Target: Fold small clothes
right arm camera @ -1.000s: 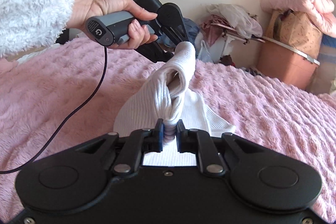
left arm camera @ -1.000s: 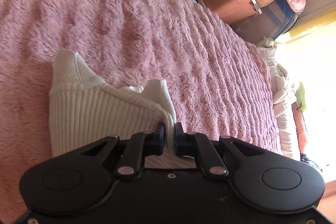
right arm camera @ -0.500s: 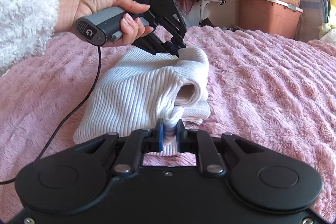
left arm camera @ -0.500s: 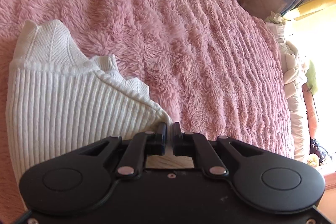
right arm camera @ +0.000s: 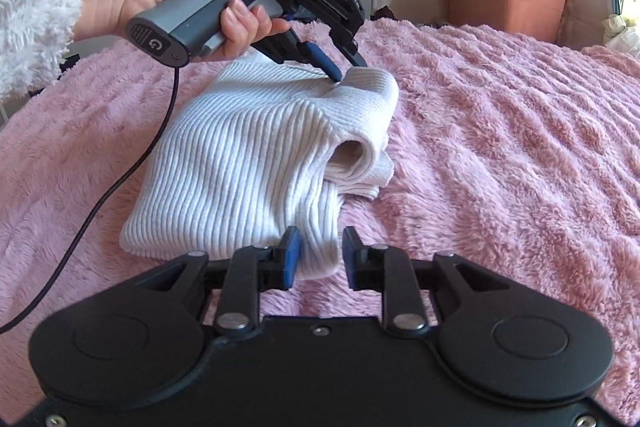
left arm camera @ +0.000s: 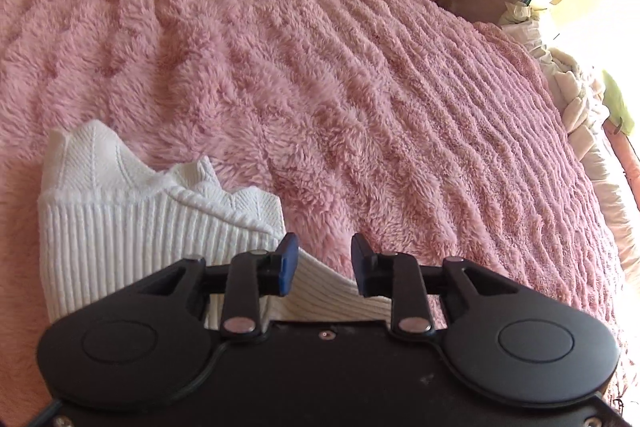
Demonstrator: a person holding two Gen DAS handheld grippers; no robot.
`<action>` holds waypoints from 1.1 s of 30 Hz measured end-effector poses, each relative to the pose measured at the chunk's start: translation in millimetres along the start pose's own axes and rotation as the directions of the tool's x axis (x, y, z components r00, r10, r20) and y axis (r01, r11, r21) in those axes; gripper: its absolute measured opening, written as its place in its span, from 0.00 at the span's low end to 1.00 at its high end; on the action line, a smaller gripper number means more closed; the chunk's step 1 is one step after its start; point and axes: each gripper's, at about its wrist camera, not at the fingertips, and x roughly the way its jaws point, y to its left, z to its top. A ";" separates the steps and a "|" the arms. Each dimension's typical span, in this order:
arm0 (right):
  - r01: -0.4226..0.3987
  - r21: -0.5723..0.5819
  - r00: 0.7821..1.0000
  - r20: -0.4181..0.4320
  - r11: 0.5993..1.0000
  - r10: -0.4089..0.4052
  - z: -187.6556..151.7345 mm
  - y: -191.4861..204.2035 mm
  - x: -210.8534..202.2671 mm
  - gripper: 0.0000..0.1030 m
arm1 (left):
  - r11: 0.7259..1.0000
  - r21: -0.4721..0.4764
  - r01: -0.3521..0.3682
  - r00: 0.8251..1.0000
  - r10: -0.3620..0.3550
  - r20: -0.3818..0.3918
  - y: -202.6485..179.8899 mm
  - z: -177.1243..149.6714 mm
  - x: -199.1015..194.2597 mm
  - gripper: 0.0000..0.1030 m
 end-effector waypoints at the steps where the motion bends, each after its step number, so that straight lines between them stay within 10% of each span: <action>1: -0.003 0.014 1.000 0.007 1.000 0.003 2.0 -3.5 -3.9 0.36 | 1.000 0.012 -0.007 1.000 0.007 0.027 -1.6 0.7 -9.5 0.34; 9: -0.140 0.157 0.989 0.061 0.978 0.132 47.7 -57.8 -9.4 0.36 | 0.993 0.111 -0.032 0.990 0.017 0.138 -1.7 -51.6 -97.8 0.38; 15: -0.100 -0.002 0.994 0.043 0.995 0.100 97.0 -71.8 46.1 0.37 | 0.996 0.063 -0.065 0.990 0.056 0.130 11.6 -128.7 -131.5 0.38; 29: -0.200 0.256 0.959 -0.147 0.946 0.243 103.7 -93.4 120.5 0.37 | 0.999 -0.034 0.028 0.996 -0.025 0.085 13.1 -192.0 -101.3 0.38; 33: -0.215 0.275 0.958 -0.128 0.937 0.257 105.9 -92.7 122.0 0.18 | 0.999 -0.038 0.035 0.997 -0.032 0.074 15.4 -193.5 -89.9 0.39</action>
